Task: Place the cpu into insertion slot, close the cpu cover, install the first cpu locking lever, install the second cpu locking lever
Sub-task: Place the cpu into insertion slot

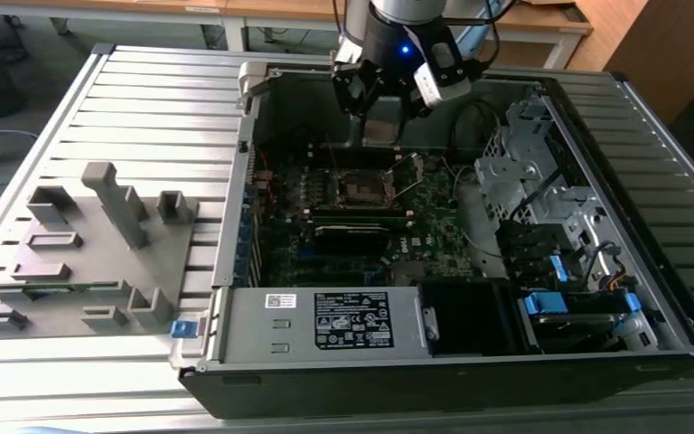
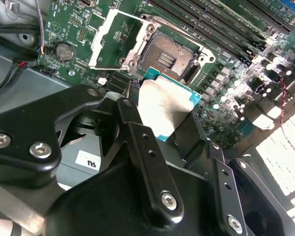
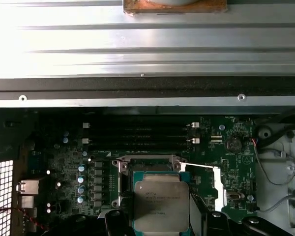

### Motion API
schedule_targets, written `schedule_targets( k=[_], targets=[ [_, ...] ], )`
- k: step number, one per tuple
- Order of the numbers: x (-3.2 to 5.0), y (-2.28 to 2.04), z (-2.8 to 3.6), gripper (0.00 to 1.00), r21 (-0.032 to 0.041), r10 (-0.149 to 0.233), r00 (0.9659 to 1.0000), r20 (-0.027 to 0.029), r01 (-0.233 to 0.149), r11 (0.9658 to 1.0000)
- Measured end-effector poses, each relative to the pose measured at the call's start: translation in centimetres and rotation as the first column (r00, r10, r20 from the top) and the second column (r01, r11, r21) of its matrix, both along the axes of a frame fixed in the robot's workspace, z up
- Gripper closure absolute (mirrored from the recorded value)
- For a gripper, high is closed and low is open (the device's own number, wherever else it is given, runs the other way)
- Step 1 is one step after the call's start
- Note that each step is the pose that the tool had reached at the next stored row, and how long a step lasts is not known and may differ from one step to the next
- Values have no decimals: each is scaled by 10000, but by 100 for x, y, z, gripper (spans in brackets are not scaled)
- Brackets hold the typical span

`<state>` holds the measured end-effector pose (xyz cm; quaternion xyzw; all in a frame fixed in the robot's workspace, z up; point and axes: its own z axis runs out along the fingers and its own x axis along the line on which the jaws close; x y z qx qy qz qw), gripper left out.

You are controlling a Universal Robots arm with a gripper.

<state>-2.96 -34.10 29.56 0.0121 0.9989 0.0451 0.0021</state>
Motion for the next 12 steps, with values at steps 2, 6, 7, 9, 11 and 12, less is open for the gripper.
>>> schedule_targets(
  k=[2,6,7,9,11,12],
  targets=[
    [-2,0,-23,46,0,0,10000,0,0,10000],
    [-8,0,-59,46,-1,-2,10000,0,2,10000],
    [-12,0,-64,46,-1,-2,10000,0,2,10000],
    [-22,0,-74,46,0,-1,10000,0,1,10000],
    [-32,0,-86,46,-1,-1,10000,0,1,10000],
    [-34,0,-96,46,0,-1,10000,0,1,10000]
  ],
)
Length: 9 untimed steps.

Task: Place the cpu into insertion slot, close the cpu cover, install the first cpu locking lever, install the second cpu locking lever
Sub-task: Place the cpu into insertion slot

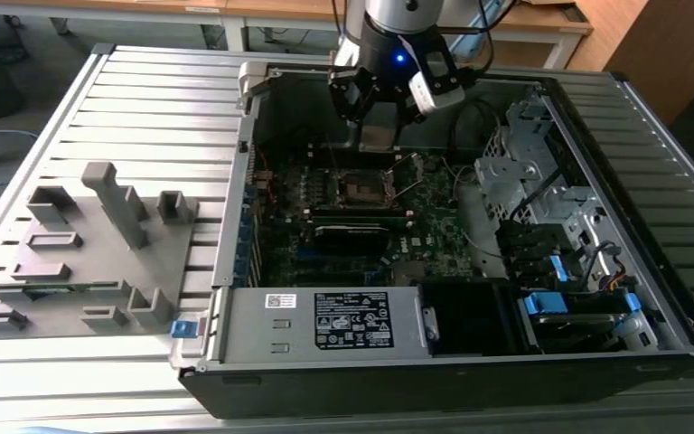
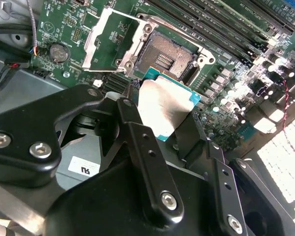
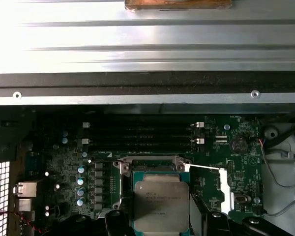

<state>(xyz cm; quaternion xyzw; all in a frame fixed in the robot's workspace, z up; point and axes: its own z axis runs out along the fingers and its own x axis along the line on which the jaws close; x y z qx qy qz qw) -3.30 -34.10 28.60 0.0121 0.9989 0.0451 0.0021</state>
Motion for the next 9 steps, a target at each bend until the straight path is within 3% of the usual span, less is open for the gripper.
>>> schedule_targets(
  k=[4,9],
  targets=[
    [-4,0,-44,46,0,1,10000,0,-1,10000],
    [-4,0,-47,46,0,0,10000,0,0,10000]
  ],
)
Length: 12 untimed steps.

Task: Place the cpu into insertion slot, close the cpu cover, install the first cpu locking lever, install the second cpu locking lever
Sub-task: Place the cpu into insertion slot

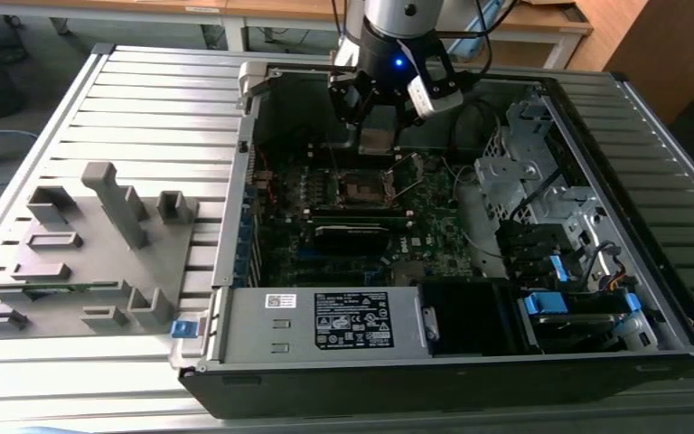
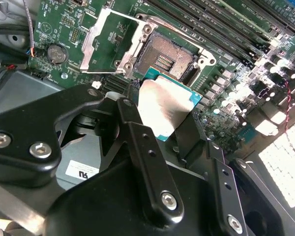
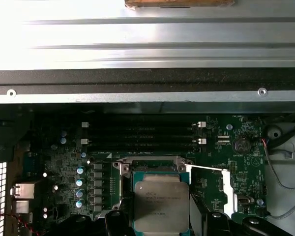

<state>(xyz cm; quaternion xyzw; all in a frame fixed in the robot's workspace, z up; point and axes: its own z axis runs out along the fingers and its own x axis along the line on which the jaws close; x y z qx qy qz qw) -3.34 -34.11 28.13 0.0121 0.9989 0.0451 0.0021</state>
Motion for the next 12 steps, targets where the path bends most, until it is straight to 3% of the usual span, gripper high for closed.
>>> schedule_targets(
  k=[12],
  targets=[
    [0,0,-35,46,4,1,10000,12,-1,10000]
  ],
)
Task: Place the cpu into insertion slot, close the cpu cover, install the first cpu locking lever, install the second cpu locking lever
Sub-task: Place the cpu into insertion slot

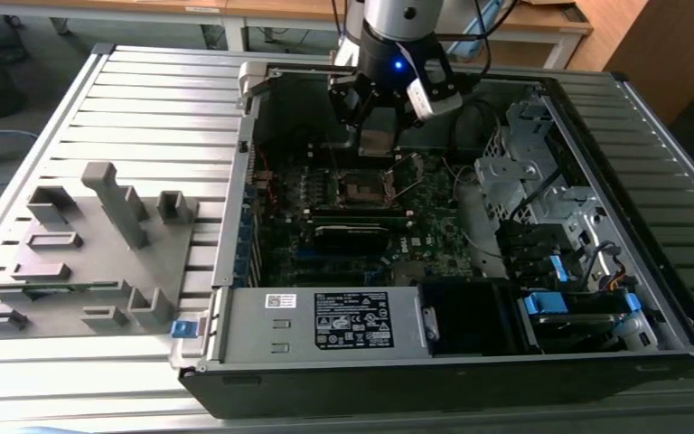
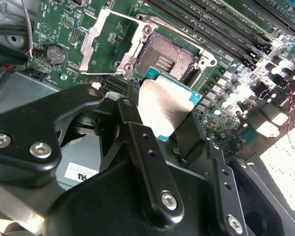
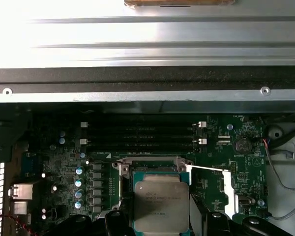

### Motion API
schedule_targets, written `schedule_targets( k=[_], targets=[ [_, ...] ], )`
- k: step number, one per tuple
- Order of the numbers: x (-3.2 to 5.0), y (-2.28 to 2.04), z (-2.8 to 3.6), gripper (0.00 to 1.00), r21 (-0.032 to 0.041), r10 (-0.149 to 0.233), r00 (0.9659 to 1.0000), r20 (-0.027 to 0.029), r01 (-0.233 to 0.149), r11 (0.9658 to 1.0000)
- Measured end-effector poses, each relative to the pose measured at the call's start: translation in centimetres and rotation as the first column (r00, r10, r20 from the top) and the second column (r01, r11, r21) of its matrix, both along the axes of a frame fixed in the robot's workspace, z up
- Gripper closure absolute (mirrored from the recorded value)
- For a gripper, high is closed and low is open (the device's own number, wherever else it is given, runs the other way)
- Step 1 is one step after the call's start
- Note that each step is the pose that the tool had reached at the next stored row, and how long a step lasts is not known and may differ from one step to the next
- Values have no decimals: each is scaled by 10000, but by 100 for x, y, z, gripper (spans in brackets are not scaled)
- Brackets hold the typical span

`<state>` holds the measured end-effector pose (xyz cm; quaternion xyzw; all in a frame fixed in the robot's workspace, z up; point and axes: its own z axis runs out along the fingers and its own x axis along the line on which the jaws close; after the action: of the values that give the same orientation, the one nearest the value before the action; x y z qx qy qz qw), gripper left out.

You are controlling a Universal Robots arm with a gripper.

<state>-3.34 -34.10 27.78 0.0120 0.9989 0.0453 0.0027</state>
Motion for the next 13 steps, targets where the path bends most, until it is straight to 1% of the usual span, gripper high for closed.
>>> schedule_targets(
  k=[3,11,13],
  targets=[
    [-2,0,-20,46,-2,-1,10000,3,1,10000],
    [-2,0,-22,46,-4,0,10000,3,0,10000],
    [-2,-1,-22,46,-4,-56,10000,3,56,10000]
  ],
)
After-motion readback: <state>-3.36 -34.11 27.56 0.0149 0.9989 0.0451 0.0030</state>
